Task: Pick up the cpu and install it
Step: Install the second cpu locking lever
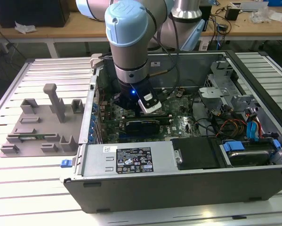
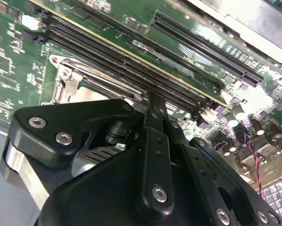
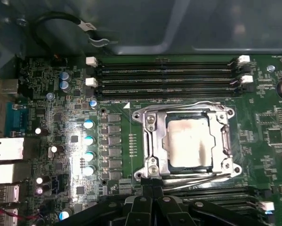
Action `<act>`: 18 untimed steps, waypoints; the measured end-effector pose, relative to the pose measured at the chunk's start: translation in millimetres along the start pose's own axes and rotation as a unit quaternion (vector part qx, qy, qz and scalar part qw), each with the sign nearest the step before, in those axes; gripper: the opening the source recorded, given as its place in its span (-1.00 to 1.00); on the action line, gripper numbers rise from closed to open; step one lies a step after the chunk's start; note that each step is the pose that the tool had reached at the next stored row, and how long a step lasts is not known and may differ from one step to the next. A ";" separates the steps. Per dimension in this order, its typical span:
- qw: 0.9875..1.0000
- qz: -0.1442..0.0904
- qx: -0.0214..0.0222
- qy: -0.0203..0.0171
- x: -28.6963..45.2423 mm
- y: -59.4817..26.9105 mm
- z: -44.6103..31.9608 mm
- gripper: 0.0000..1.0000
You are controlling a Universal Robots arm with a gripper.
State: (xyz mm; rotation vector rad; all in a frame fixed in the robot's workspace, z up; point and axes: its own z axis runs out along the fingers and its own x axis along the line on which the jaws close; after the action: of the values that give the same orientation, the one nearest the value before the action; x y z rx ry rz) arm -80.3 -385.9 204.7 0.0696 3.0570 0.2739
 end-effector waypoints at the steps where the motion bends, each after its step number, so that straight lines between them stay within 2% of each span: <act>1: 1.000 0.000 0.000 0.000 0.1 -0.2 0.3 -0.79; 6: 1.000 0.000 -0.003 0.000 -0.1 -3.5 -0.2 -0.79; 12: 1.000 0.001 -0.011 0.000 -0.1 -4.5 -0.4 -0.79; 18: 1.000 0.001 -0.024 -0.003 0.0 -4.9 1.8 -0.79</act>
State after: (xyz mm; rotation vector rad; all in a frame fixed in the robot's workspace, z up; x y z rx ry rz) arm -80.4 -390.4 202.0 0.0709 3.0431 0.3479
